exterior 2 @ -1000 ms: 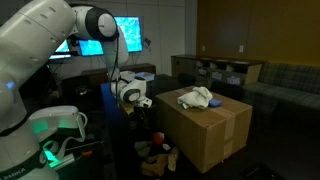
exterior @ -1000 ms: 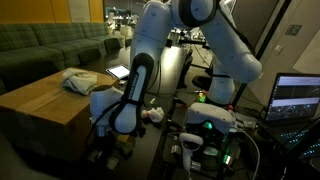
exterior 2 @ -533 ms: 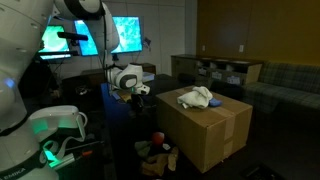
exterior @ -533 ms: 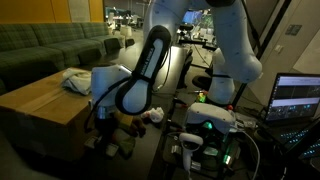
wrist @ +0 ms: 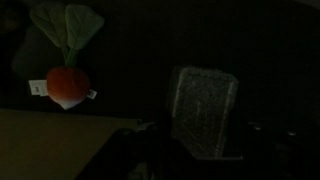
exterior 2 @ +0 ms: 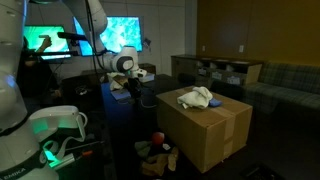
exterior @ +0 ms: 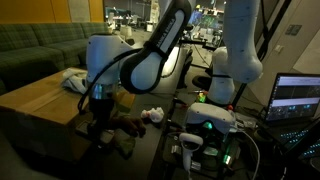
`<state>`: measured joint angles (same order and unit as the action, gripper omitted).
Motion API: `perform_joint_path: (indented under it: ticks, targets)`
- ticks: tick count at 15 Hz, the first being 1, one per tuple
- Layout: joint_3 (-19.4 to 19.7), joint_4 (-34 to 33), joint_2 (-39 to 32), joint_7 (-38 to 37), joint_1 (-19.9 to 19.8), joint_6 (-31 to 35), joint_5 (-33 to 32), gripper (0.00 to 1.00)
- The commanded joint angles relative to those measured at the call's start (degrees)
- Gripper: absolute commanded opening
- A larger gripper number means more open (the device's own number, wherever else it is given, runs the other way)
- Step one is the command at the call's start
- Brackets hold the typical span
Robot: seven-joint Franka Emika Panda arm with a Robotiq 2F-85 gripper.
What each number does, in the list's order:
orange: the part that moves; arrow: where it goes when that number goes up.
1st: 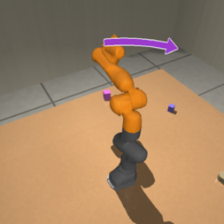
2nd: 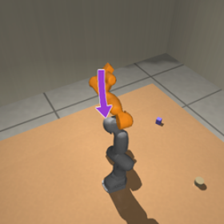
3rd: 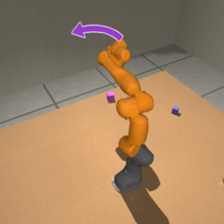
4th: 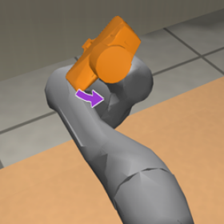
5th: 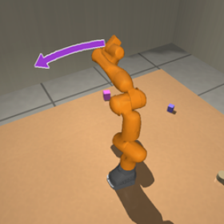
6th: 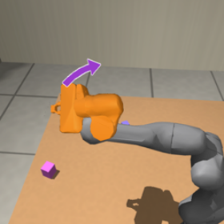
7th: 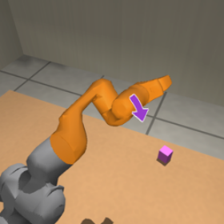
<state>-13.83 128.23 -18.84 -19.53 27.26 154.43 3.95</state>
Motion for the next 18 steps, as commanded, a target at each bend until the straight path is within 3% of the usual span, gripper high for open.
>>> perform_joint_path:
  ticks: [1,9,18]
  targets:
    - [0.89,-1.83,2.74,-2.73,-0.48,-2.67,-2.40,0.35]
    - [5.84,-6.97,1.95,-2.10,-4.29,-4.17,-7.92,0.35]
    - [8.03,-16.31,-4.09,6.71,-11.49,-4.24,-8.10,0.35]
